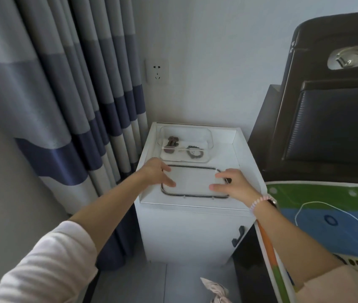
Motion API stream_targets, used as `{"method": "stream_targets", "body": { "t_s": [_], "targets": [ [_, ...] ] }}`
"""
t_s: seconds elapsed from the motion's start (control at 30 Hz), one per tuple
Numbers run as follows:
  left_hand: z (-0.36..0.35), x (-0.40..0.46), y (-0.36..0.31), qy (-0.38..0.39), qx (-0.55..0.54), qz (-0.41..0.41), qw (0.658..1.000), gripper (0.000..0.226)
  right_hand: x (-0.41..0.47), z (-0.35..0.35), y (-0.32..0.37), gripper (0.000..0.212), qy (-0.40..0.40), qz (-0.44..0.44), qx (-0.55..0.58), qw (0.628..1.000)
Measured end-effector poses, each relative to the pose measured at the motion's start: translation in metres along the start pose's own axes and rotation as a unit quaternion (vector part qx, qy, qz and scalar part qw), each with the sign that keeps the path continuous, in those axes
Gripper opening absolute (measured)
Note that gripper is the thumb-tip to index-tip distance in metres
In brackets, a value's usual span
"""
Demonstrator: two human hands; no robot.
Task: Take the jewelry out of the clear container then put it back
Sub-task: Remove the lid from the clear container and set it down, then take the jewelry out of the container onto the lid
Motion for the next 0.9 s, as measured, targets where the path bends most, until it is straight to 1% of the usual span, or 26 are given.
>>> {"method": "stream_targets", "body": {
  "t_s": [0.07,0.1,0.17,0.27,0.33,0.43,0.53,0.57,0.63,0.7,0.77,0.8,0.83,0.9],
  "targets": [
    [-0.010,0.005,0.003,-0.022,0.061,0.001,0.998,0.082,0.001,-0.010,0.003,0.071,-0.007,0.019,-0.047,0.999],
    [-0.013,0.007,0.005,-0.031,0.097,0.005,0.995,0.087,0.002,-0.015,0.005,0.073,-0.009,0.022,-0.055,0.998],
    [-0.020,0.011,0.010,-0.035,0.166,0.012,0.985,0.090,0.005,-0.022,0.004,0.075,-0.017,0.015,-0.072,0.997],
    [-0.024,0.018,0.014,-0.023,0.196,0.016,0.980,0.081,0.007,-0.025,0.003,0.076,-0.032,0.010,-0.128,0.991],
    [-0.025,0.022,0.015,-0.009,0.215,0.019,0.976,0.074,0.009,-0.025,0.001,0.077,-0.035,0.009,-0.127,0.991],
    [-0.027,0.026,0.008,0.015,0.298,0.020,0.954,0.069,0.012,-0.025,0.001,0.078,-0.034,0.011,-0.129,0.991],
    [-0.019,0.033,-0.008,0.020,0.348,-0.016,0.937,0.068,0.018,-0.018,0.012,0.073,-0.032,0.015,-0.149,0.988],
    [-0.011,0.037,-0.016,0.014,0.343,-0.035,0.939,0.067,0.022,-0.011,0.022,0.070,-0.046,0.030,-0.151,0.987],
    [0.017,0.048,-0.035,-0.028,0.280,-0.072,0.957,0.061,0.036,0.010,0.045,0.064,-0.086,0.055,-0.113,0.988],
    [0.053,0.058,-0.054,-0.109,0.174,-0.098,0.974,0.046,0.057,0.033,0.069,0.057,-0.122,0.070,-0.043,0.989],
    [0.080,0.073,-0.066,-0.189,0.091,-0.102,0.972,0.036,0.083,0.050,0.090,0.047,-0.151,0.085,-0.007,0.985],
    [0.086,0.083,-0.070,-0.208,0.079,-0.090,0.971,0.035,0.097,0.054,0.099,0.044,-0.153,0.085,0.002,0.985],
    [0.086,0.093,-0.073,-0.209,0.090,-0.073,0.971,0.035,0.113,0.053,0.105,0.044,-0.145,0.081,0.003,0.986],
    [0.074,0.115,-0.076,-0.171,0.176,-0.041,0.969,0.041,0.142,0.040,0.113,0.050,-0.108,0.055,-0.012,0.993]
  ]
}}
Point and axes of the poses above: each hand's wrist, its own x-axis towards the middle knuckle, its own z-axis out of the back of the hand, y = z × x, the point moved 8 cm from there along x, towards the middle knuckle, and after that the axes turned 4 degrees about -x, right-handed, at the moved point
